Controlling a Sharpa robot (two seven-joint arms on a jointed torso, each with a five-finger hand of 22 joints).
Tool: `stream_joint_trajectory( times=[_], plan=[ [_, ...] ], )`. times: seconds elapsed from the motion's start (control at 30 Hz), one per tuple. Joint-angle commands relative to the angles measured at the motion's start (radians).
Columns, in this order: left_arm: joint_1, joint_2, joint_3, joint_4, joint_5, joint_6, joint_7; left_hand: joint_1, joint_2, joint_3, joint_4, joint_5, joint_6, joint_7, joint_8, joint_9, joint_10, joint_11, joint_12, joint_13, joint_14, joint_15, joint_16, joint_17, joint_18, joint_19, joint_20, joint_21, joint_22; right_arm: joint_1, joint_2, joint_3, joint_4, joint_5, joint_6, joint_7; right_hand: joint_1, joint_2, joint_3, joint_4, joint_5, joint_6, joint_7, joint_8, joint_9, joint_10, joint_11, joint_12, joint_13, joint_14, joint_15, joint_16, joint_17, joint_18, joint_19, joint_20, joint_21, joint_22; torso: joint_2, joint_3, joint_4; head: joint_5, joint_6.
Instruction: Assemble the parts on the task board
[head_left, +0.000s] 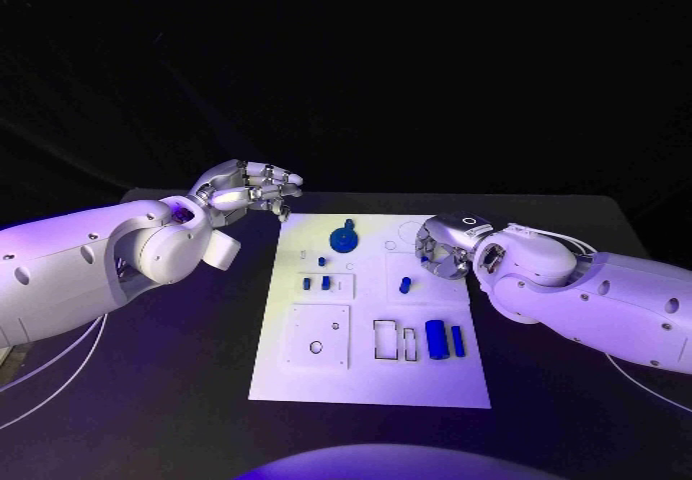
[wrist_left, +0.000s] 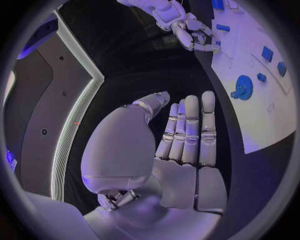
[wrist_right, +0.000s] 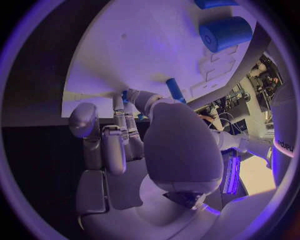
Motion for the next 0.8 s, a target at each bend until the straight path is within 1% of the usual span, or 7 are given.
stream_joint_trajectory(
  times=[0.03,0.17,0.23,0.43,0.57,0.67,0.8],
  plan=[
    [0.001,0.001,0.001,0.003,0.006,0.001,0.001,0.004,0.008,0.001,-0.008,0.005,-0.008,-0.001,0.003,0.001,0.006,0.002,0.004,-0.001,0.002,-0.008,-0.004,-0.001,0.010,0.003,-0.006,-0.005,-0.001,-0.015,0.007,-0.008,-0.002,-0.030,0.053,-0.030,0.003,0.013,0.010,-0.004,-0.007,0.006,-0.002,0.005,0.002,0.008,0.000,-0.006,-0.001,0.064,-0.009,0.003,0.084,-0.020,0.001,-0.010,0.003,0.002,0.000,0.0000,0.0003,0.000,-0.003],
    [0.001,0.000,0.001,0.003,0.005,0.002,-0.004,0.004,0.009,0.001,-0.008,0.005,-0.010,-0.001,0.002,0.001,0.006,0.002,0.003,-0.002,0.002,-0.008,-0.005,-0.001,0.010,0.003,-0.007,-0.005,-0.002,-0.019,0.008,-0.008,-0.002,-0.047,0.046,-0.039,0.002,0.015,0.023,-0.023,-0.009,0.020,-0.005,0.012,0.010,0.028,-0.005,-0.010,0.000,0.064,-0.013,0.003,0.085,-0.021,0.004,-0.013,0.011,0.010,-0.001,-0.0004,-0.0005,-0.001,-0.005],
    [0.001,0.000,0.001,0.003,0.004,0.002,-0.008,0.004,0.008,0.001,-0.008,0.005,-0.012,0.000,0.002,0.002,0.006,0.003,0.002,-0.002,0.003,-0.008,-0.005,-0.002,0.010,0.004,-0.007,-0.005,-0.002,-0.020,0.007,-0.008,0.001,-0.056,0.027,-0.042,0.002,0.016,0.028,-0.037,-0.006,0.034,-0.009,0.022,0.018,0.049,-0.011,-0.008,0.004,0.065,-0.018,0.005,0.087,-0.022,0.009,-0.017,0.020,0.017,-0.001,-0.0006,-0.0010,-0.002,-0.005],
    [0.001,0.001,0.001,0.000,0.002,0.002,-0.015,0.004,0.007,-0.001,-0.010,0.007,-0.019,0.002,0.002,0.002,0.004,0.004,0.000,-0.004,0.002,-0.007,-0.006,-0.004,0.009,0.004,-0.007,-0.006,-0.003,-0.022,-0.001,-0.008,0.010,-0.074,-0.048,-0.053,-0.006,0.017,0.039,-0.053,0.003,0.046,-0.014,0.030,0.029,0.072,-0.019,-0.014,0.008,0.064,-0.025,0.000,0.077,-0.026,0.018,-0.023,0.038,0.031,-0.002,0.0001,-0.0004,-0.001,-0.003],
    [0.001,0.002,0.001,-0.001,0.001,0.003,-0.019,-0.001,0.004,-0.004,-0.013,0.010,-0.038,0.007,0.003,0.003,-0.008,0.010,-0.007,-0.010,-0.001,-0.003,-0.008,-0.009,0.008,0.003,-0.004,-0.009,-0.007,-0.022,-0.006,-0.008,0.018,-0.078,-0.091,-0.056,-0.009,0.016,0.059,-0.069,0.019,0.049,-0.016,0.031,0.035,0.085,-0.021,-0.021,0.010,0.065,-0.029,0.002,0.079,-0.027,0.022,-0.027,0.045,0.038,-0.002,-0.0010,-0.0005,-0.001,-0.002],
    [0.001,0.003,0.001,-0.003,0.001,0.004,-0.020,-0.001,0.004,-0.005,-0.013,0.011,-0.041,0.008,0.004,0.003,-0.009,0.010,-0.008,-0.011,-0.001,-0.002,-0.009,-0.009,0.008,0.003,-0.004,-0.009,-0.007,-0.022,-0.011,-0.007,0.025,-0.079,-0.116,-0.058,-0.011,0.015,0.065,-0.072,0.020,0.050,-0.017,0.032,0.036,0.089,-0.022,-0.023,0.011,0.065,-0.029,0.002,0.079,-0.028,0.023,-0.028,0.048,0.040,-0.002,-0.0015,-0.0006,-0.002,0.000],
    [0.001,0.005,0.001,-0.005,0.001,0.005,-0.021,-0.002,0.005,-0.005,-0.013,0.011,-0.044,0.009,0.005,0.004,-0.011,0.011,-0.009,-0.011,-0.001,-0.002,-0.009,-0.010,0.008,0.002,-0.004,-0.010,-0.008,-0.019,-0.020,-0.006,0.038,-0.079,-0.133,-0.060,-0.014,0.013,0.072,-0.076,0.020,0.052,-0.017,0.032,0.038,0.094,-0.023,-0.025,0.012,0.065,-0.030,0.002,0.079,-0.029,0.025,-0.029,0.052,0.044,-0.002,-0.0012,0.0006,-0.002,0.001]
  ],
)
